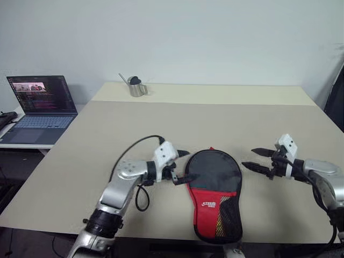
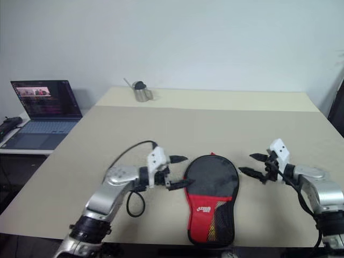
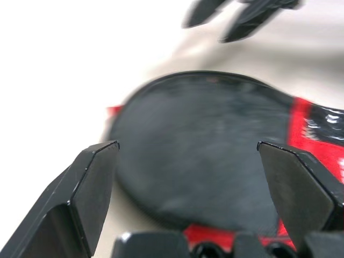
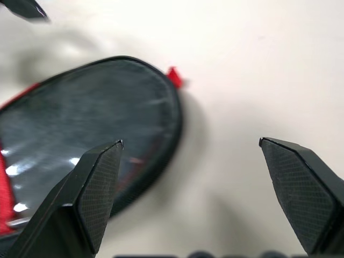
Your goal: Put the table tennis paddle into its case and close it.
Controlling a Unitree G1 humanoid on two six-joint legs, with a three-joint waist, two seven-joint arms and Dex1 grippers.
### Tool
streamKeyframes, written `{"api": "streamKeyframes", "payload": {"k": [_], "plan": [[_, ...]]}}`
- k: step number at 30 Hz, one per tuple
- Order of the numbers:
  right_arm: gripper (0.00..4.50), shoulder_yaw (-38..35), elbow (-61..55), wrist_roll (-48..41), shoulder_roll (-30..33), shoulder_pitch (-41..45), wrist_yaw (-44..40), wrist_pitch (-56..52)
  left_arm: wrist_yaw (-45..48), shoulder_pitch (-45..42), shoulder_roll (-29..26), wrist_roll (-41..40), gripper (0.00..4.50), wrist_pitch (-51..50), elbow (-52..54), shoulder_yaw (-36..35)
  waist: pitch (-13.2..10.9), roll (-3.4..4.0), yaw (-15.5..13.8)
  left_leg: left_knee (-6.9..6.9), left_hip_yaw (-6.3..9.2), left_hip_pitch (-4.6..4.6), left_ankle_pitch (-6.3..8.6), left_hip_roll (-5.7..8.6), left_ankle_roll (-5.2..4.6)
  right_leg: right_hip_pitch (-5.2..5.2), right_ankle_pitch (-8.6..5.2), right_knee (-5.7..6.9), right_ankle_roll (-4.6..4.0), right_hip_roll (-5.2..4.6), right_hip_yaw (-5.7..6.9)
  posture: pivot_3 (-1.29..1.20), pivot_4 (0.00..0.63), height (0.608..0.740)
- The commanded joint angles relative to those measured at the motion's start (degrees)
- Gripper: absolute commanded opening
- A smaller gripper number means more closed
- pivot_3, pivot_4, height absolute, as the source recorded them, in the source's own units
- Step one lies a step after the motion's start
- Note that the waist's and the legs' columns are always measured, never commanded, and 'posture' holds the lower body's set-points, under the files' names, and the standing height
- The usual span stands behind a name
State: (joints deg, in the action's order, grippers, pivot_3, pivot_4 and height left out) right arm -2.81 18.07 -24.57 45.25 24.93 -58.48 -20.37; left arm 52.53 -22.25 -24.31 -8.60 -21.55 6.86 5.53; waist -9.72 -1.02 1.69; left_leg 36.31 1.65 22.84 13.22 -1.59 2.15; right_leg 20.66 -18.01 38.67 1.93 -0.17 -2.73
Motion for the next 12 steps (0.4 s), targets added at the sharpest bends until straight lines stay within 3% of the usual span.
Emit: {"api": "streamKeyframes", "payload": {"k": [1,7,12], "plan": [[4.45,-1.73,5.64,2.51,1.36,3.82,-1.93,4.16,-2.81,1.29,-1.94,-0.36,4.5,-1.11,4.18,-1.95,-0.06,0.01,0.01,0.03,-0.06,0.0,0.0,-0.01,0.0,0.0,0.0,0.04,0.0,0.01,0.0,0.0,0.15,0.74],[4.45,-1.41,6.91,4.51,0.89,5.93,-2.87,4.73,-2.93,3.19,-5.0,-0.35,4.5,0.99,3.11,-1.61,-0.14,0.03,0.0,0.07,-0.13,0.02,-0.01,-0.01,0.02,0.07,0.0,0.13,-0.01,0.0,-0.04,0.0,0.15,0.74],[4.45,-1.71,5.8,5.29,1.37,5.98,-3.32,3.31,-4.75,3.53,-4.24,-0.22,4.5,1.47,1.96,-1.19,-0.2,0.04,-0.01,0.07,-0.13,0.07,-0.01,-0.01,0.02,0.13,-0.01,0.15,-0.02,-0.02,-0.08,0.0,0.15,0.74]]}}
